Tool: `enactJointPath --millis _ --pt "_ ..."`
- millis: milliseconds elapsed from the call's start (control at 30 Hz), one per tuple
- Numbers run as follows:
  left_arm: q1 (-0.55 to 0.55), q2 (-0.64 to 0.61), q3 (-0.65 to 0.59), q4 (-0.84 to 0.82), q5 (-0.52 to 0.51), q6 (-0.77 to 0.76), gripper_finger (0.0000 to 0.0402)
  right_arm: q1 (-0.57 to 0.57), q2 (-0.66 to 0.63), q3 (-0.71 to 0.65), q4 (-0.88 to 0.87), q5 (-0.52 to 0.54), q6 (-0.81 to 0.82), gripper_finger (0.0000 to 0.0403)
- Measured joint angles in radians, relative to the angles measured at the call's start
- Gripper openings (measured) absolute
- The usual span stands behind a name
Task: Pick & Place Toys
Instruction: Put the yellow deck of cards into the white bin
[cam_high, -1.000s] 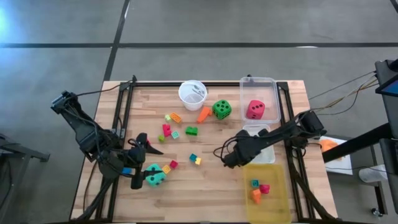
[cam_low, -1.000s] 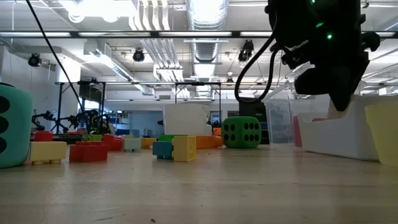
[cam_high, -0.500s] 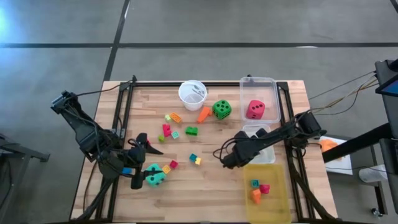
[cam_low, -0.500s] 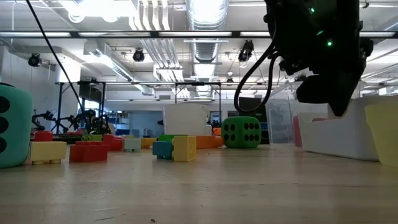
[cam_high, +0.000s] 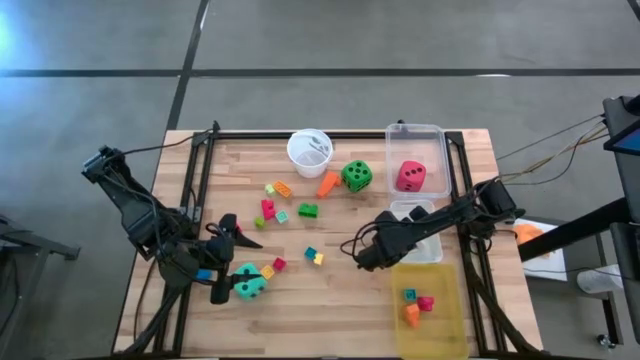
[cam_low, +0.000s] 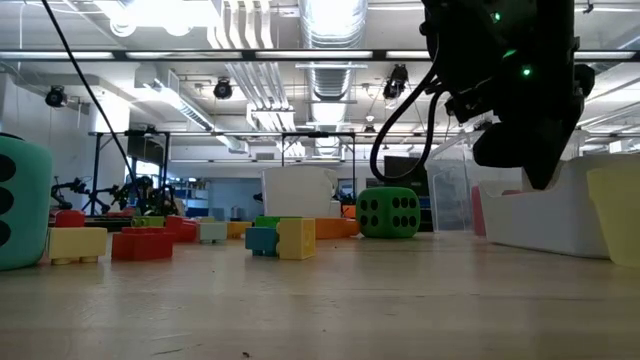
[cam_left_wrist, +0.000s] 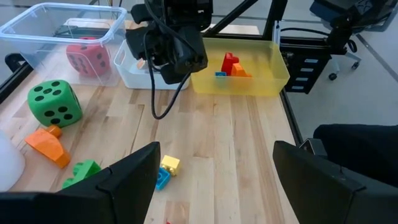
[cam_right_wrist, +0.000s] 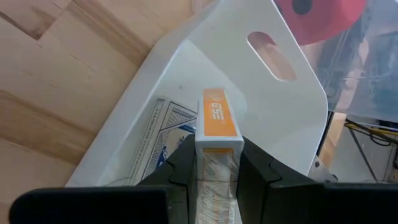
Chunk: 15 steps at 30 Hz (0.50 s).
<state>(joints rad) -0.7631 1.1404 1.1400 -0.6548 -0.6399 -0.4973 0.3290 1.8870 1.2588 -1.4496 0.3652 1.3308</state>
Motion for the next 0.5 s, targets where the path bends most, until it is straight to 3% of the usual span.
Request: enactJointPath --millis 133,367,500 --pt "0.000 0.000 0.000 0.000 0.000 0.000 0.0314 0.000 0.000 0.005 0.002 -0.025 -0.011 0.0065" --pt "0.000 0.000 0.000 0.000 0.000 -0.001 0.0314 0.001 0.002 0.000 0.043 -0.098 -0.017 0.0191" --pt "0.000 0.000 0.000 0.000 0.000 -0.001 0.0314 0.000 0.002 -0.010 0.068 -0.092 -0.020 0.0229"
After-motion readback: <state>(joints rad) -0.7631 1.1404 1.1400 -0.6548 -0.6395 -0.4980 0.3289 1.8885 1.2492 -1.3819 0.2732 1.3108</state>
